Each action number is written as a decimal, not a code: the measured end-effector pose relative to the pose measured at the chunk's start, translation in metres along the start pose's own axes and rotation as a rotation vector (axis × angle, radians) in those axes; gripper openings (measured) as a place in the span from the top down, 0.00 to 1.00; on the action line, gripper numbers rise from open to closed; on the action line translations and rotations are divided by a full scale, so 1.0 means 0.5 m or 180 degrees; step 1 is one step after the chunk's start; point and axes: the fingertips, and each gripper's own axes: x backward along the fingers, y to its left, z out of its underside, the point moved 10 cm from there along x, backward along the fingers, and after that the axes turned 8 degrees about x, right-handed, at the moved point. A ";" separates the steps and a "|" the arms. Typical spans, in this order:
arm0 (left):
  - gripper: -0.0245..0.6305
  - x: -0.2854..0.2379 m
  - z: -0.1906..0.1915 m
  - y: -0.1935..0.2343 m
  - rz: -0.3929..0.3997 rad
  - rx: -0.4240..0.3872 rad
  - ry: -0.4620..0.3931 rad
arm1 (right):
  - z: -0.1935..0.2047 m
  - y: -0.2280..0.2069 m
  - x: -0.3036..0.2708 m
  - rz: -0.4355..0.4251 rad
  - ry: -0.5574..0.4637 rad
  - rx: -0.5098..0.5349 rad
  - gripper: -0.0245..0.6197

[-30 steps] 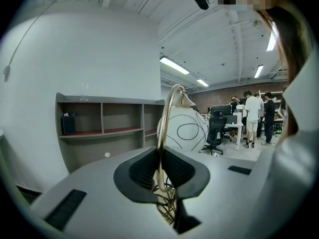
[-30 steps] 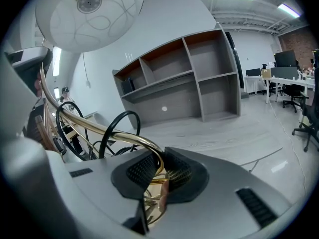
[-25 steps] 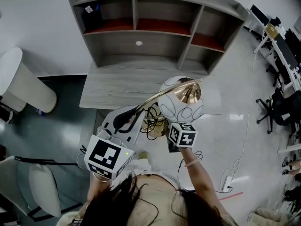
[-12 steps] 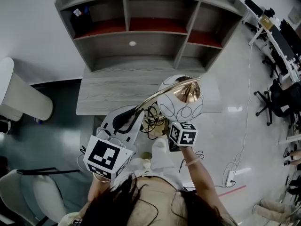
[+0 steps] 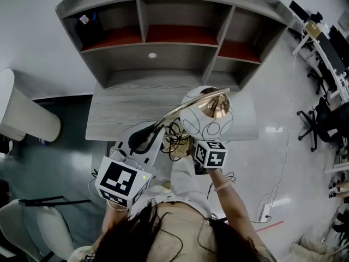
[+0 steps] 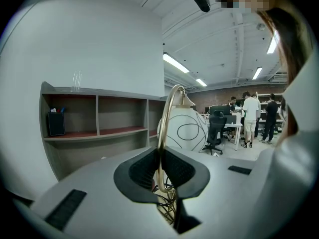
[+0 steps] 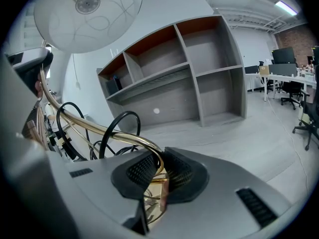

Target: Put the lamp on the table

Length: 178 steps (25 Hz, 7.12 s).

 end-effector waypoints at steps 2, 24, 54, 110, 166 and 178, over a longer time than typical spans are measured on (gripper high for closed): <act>0.90 -0.016 -0.005 0.007 -0.0009 -0.0007 0.0013 | -0.010 -0.008 -0.015 -0.0021 0.0011 -0.0005 0.88; 0.90 -0.156 -0.028 0.079 0.0007 0.0078 0.0130 | -0.085 -0.098 -0.143 -0.0054 0.0084 0.0000 0.88; 0.90 -0.290 -0.017 0.128 -0.0121 0.0171 0.0450 | -0.116 -0.179 -0.274 -0.0115 0.0272 -0.0038 0.88; 0.90 -0.367 0.045 0.193 -0.0378 0.0445 0.0924 | -0.028 -0.202 -0.406 -0.0407 0.0809 -0.0185 0.88; 0.90 -0.345 0.082 0.214 -0.0237 0.0584 0.0906 | -0.043 -0.178 -0.399 -0.0286 0.0645 0.0000 0.88; 0.90 -0.341 0.085 0.209 -0.0271 0.0720 0.0799 | -0.027 -0.185 -0.399 -0.0262 0.0652 0.0041 0.88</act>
